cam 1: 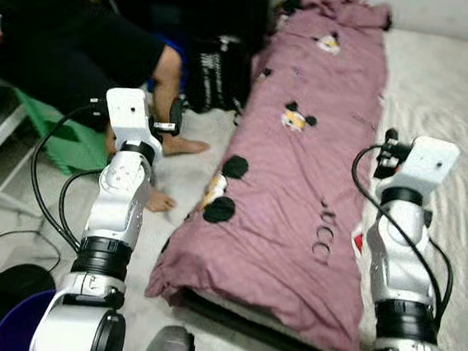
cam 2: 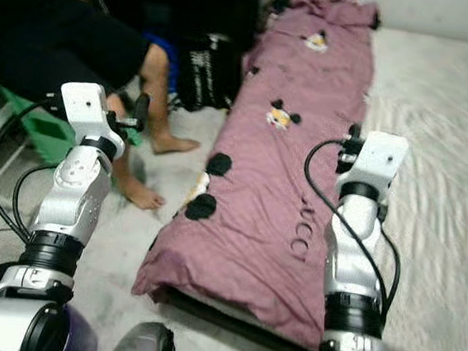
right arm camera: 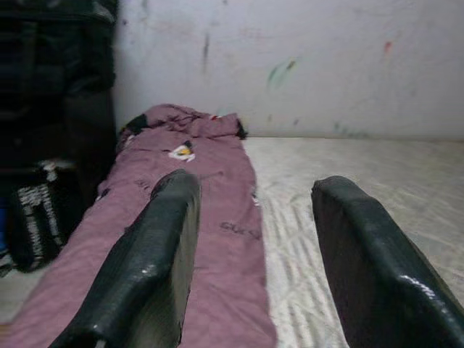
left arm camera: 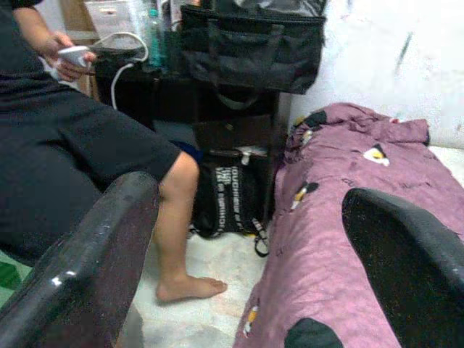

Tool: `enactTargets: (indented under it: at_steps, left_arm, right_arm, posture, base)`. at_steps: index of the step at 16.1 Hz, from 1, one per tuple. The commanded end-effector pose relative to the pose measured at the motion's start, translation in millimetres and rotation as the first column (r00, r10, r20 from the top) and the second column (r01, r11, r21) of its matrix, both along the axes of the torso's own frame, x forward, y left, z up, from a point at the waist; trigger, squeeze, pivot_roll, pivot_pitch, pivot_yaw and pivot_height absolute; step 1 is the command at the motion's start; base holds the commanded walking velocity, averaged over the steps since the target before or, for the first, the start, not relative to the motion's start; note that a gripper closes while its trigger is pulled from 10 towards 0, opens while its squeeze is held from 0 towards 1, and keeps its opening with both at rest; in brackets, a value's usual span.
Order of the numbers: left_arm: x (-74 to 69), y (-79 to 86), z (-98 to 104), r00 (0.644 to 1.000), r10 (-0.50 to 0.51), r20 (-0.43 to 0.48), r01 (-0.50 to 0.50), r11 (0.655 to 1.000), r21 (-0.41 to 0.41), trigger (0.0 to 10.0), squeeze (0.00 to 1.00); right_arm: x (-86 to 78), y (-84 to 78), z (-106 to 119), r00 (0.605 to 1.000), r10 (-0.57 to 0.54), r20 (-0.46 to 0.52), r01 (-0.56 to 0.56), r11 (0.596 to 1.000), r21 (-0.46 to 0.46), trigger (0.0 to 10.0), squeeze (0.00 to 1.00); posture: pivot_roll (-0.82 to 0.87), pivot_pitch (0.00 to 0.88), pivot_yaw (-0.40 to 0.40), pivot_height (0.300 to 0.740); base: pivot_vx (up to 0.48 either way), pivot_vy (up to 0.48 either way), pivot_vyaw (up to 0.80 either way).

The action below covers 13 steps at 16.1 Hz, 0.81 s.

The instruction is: Clean up the room

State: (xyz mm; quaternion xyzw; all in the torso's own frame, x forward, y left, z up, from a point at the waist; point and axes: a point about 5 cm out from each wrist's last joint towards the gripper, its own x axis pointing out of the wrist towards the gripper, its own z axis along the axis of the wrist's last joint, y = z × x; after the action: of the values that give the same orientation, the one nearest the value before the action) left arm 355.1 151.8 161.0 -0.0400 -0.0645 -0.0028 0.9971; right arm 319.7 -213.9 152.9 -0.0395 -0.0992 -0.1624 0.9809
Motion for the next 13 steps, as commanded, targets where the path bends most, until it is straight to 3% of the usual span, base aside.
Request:
enactTargets:
  at_steps: [1,8,11,13]
  left_arm:
    - [-2.9,8.1,-9.1,1.0,0.013,-0.024,-0.012,0.999,0.031,10.0,0.0]
    - [-20.3,20.3,-33.2,0.998,0.042,-0.054,-0.034,0.99,0.138,10.0,0.0]
    - [-32.1,30.1,-47.1,0.994,0.081,-0.079,-0.069,0.988,0.141,10.0,0.0]
    - [-40.2,27.3,-53.4,0.993,0.084,-0.085,-0.072,0.987,0.144,10.0,0.0]
  right_arm:
    - [-2.0,6.2,-9.0,1.0,0.016,-0.027,-0.016,1.0,-0.003,10.0,0.0]
    - [-9.6,12.2,-28.4,0.998,0.002,-0.061,0.001,0.999,0.047,10.0,0.0]
    - [-18.0,8.7,-38.0,0.997,-0.011,-0.082,0.015,0.998,0.053,10.0,0.0]
    - [-28.3,5.8,-47.8,0.994,-0.011,-0.109,0.016,0.999,0.041,10.0,0.0]
  posture:
    - [-0.05,0.0,0.083,0.74]
    - [-0.05,0.0,0.094,0.74]
    - [-0.06,0.0,0.089,0.74]
    - [-0.07,0.0,0.088,0.74]
  base:
    - [0.0,0.0,0.0]
    - [0.0,0.0,0.0]
    - [0.0,0.0,-0.8]
    - [0.0,0.0,-0.8]
